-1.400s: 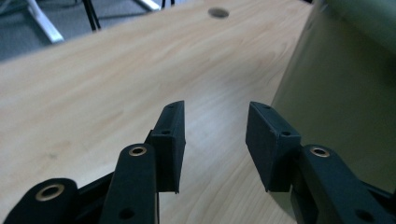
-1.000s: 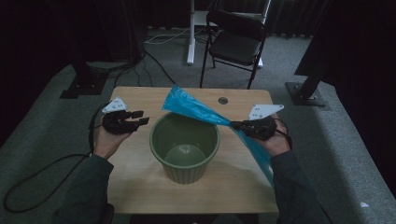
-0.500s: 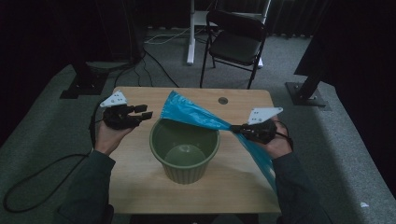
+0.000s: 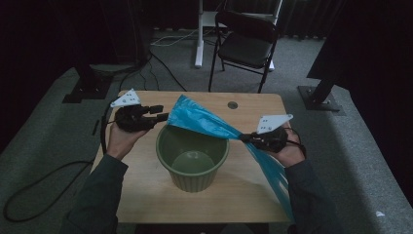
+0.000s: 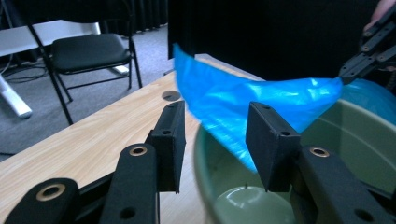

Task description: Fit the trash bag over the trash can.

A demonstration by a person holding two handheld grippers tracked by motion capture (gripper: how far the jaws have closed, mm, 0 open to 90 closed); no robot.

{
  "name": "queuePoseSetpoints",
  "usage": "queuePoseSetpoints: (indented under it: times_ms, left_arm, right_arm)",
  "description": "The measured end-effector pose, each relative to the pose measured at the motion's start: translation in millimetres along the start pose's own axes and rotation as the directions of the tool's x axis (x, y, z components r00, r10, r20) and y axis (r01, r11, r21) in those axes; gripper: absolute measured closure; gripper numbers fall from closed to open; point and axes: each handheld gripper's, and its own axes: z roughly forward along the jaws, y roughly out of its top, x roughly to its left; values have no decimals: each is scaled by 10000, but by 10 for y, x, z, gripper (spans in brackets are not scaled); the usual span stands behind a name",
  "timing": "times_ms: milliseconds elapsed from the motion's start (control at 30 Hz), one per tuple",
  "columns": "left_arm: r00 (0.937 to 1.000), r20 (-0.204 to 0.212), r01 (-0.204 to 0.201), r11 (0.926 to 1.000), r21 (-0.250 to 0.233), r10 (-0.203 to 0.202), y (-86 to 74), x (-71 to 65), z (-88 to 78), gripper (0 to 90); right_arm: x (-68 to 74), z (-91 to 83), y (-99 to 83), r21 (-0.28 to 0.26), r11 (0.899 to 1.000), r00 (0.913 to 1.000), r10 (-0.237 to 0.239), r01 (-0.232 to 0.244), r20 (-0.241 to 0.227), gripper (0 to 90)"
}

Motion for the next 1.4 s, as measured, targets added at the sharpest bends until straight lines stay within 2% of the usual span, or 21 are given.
queuePoseSetpoints:
  times_ms: [67,233,333,400,633,733,833,900,967,1067,1100,1133,1167,1333,1400]
  left_arm:
    - [9998,113,-139,9999,53,139,13,-50,29,574]
    - [9988,169,-462,9975,542,453,5,-129,136,573]
    - [9991,175,-399,9967,701,388,-5,-133,184,570]
    - [9994,20,-351,9964,776,351,-10,-120,196,561]
    - [9997,-261,-3,9977,676,20,-20,-59,180,508]
    - [9997,-205,171,9977,661,-158,-21,-36,195,493]
    - [9996,-28,269,9963,815,-268,-32,-28,227,534]
    - [9999,-20,163,9944,1045,-162,-46,-53,254,599]
    - [9999,94,-129,9924,1223,118,-66,-95,275,690]
    - [9980,277,-613,9860,1552,577,-94,-174,307,777]
    - [9980,277,-613,9860,1552,577,-94,-174,307,794]
    - [9946,471,-998,9796,1746,929,-113,-243,326,794]
    - [9923,557,-1189,9758,1835,1104,-122,-274,335,824]
    - [9831,787,-1789,9587,2210,1653,-163,-393,377,837]
    - [9828,805,-1804,9585,2209,1664,-172,-401,379,824]
  right_arm:
    - [7,-5,4,-10,10000,10000,-5,5,-14,900]
    - [22,-29,28,-146,9998,9999,-129,128,-54,900]
    - [25,-42,32,-219,9996,9998,-173,172,-74,900]
    - [29,-50,30,-242,9995,9998,-182,180,-75,900]
    - [37,-71,15,-299,9993,9997,-228,225,-98,900]
    - [50,-75,26,-346,9988,9993,-344,340,-117,900]
    - [66,-76,47,-431,9983,9992,-393,388,-115,900]
    - [70,-78,63,-488,9978,9989,-456,449,-117,900]
    - [74,-82,76,-504,9976,9988,-479,474,-92,899]
    - [71,-89,88,-609,9969,9987,-505,500,-81,900]
    - [71,-89,88,-609,9969,9987,-505,500,-81,900]
    - [70,-94,93,-621,9968,9987,-515,510,-55,900]
    - [73,-104,102,-683,9964,9987,-505,501,-37,899]
    - [76,-99,141,-796,9951,9982,-588,580,-69,899]
    - [88,-91,159,-835,9947,9980,-620,607,-129,900]
